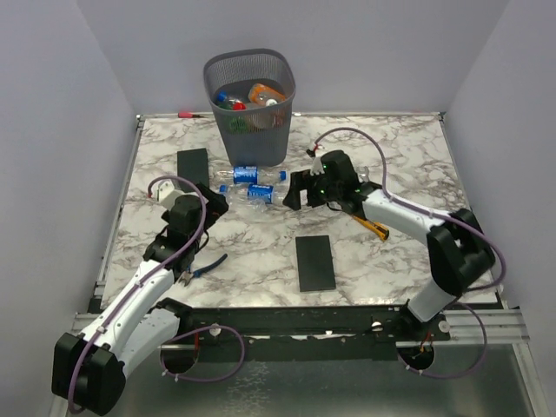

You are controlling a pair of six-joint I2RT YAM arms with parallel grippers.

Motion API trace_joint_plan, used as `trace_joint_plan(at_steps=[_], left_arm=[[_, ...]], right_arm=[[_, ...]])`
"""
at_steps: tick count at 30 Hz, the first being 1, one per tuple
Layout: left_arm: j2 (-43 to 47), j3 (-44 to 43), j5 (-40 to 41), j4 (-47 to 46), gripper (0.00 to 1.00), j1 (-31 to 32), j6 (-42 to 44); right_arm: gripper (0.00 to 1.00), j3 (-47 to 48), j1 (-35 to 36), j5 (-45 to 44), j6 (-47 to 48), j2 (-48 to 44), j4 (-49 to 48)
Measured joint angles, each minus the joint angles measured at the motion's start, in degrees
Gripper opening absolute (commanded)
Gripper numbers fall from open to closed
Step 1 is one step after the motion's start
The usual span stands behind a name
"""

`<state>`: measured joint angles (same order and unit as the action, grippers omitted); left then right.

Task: Put the plastic bottles in the bin
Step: Pick up the plastic bottle at the center of the board.

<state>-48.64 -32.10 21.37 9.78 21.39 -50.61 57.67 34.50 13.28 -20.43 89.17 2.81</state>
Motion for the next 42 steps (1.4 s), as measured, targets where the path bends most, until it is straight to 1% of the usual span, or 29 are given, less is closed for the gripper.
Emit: trace_joint_plan(at_steps=[3,6,9,12,17,21,24,25,29,33,37,42], left_arm=[[0.00,3.19,-0.15,-0.90,0.99,0.02,-1.05],[0.00,4.31,-1.57,-1.11,0.99,0.02,-0.42],[0.20,4.31,-5.27,-3.28,0.99,0.00,2.78],[0.63,3.41,-8.50,-4.22,0.99,0.04,6.36],[0.81,1.66,-11.65,-5.66,0.99,0.46,10.80],[-0.59,1.44,-14.99,-6.51,0.99,0.50,12.79],[-2.60,1.33,-17.18,-6.73,0.99,0.50,13.75],[-3.10,1.33,-17.66,-6.73,0.99,0.50,13.97],[-4.66,1.33,-19.15,-6.73,0.99,0.50,14.60],[-4.94,1.33,-19.65,-6.73,0.99,0.50,14.75],[-5.27,1.33,-19.63,-6.71,0.99,0.50,14.78],[-6.03,1.05,-19.61,-5.64,0.99,0.50,14.86]], right_arm=[[0.93,7.39,0.00,-2.32,2.51,9.40,0.02],[0.92,13.40,-0.07,-3.96,4.55,15.91,-0.04],[0.91,18.58,-0.07,-4.57,6.40,20.61,-0.11],[0.89,20.39,-0.04,-3.72,7.48,22.91,-0.42],[0.83,19.96,0.52,-1.81,7.63,24.57,-0.52],[0.79,16.68,1.99,-0.94,6.91,24.13,-2.14],[0.78,13.46,3.52,-0.68,5.97,22.97,-3.30],[0.79,12.48,4.09,-0.68,5.77,22.32,-3.48],[0.91,8.35,5.73,-1.46,4.76,18.64,-3.50],[0.95,6.91,6.47,-4.70,5.35,15.19,-2.82],[0.96,11.10,6.43,-6.69,8.92,15.87,0.57],[0.98,17.03,6.71,-6.78,16.11,19.04,4.20]])
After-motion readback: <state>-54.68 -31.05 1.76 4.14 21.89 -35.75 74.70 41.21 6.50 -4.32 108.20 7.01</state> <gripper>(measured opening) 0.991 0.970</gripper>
